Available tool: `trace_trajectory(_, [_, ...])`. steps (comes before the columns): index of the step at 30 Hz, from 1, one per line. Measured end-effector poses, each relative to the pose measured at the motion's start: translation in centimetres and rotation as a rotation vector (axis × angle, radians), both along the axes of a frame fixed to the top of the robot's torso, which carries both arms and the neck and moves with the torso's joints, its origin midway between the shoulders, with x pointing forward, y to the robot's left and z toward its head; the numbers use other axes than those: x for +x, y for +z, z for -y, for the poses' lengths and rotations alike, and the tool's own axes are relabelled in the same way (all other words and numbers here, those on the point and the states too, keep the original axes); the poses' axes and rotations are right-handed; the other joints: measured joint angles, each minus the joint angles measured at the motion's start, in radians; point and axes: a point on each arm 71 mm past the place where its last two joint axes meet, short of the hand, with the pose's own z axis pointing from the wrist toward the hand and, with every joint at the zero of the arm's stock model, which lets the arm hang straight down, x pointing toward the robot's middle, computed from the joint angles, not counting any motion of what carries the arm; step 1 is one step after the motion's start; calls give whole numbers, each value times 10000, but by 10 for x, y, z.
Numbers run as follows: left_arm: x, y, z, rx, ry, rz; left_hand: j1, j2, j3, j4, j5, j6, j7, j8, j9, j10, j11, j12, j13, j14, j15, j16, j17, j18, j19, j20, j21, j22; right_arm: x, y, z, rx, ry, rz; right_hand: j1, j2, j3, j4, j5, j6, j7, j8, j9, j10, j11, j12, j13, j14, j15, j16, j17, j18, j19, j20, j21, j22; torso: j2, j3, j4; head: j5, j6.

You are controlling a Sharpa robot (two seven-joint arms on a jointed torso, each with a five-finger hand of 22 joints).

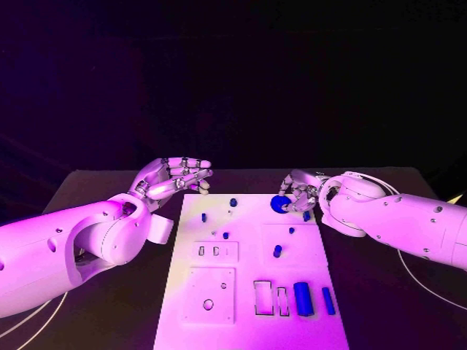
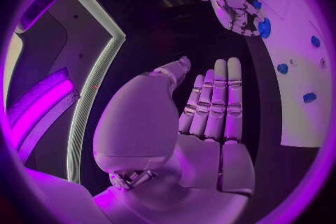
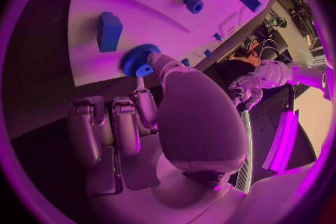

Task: Assemble the parts on the task board

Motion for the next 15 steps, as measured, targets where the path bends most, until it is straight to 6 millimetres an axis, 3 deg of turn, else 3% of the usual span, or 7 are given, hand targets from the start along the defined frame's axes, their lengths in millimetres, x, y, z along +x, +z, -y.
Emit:
trace_trajectory(5, [0, 0, 0, 1, -8, -5, 0, 0, 0, 0, 0, 0, 0, 0, 0, 0, 0, 0, 0, 0, 0, 0, 0, 0, 0, 0, 0, 0, -4, -1, -5, 12, 230, 277, 77, -80, 523, -138, -95, 138, -36, 6, -17, 199, -126, 132, 0, 2, -111, 0, 0, 0, -39, -39, 110, 4, 0, 1, 1, -9, -3])
trace_trajectory(10, [0, 0, 0, 3, -17, -12, 0, 0, 0, 0, 0, 0, 0, 0, 0, 0, 0, 0, 0, 0, 0, 0, 6, 0, 0, 0, 43, -1, -9, 0, -12, 47, 454, 691, -111, -245, 642, -149, -155, 257, -122, 22, -14, 303, -158, 244, -1, -34, -147, 0, -1, 0, 1, -77, 110, 3, 0, 1, 2, -12, 12])
trace_trajectory(15, [0, 0, 0, 4, -28, -20, 0, 0, 0, 0, 0, 0, 0, 0, 0, 0, 0, 0, -1, 0, 0, 0, 8, 0, 0, 0, 42, -1, -13, 4, -21, 163, 669, 1212, -319, -220, 658, -133, -268, 357, -121, 45, -11, 322, -176, 245, -2, -34, -147, 0, -2, 0, -18, -97, 110, 3, 0, -1, 4, -13, 27])
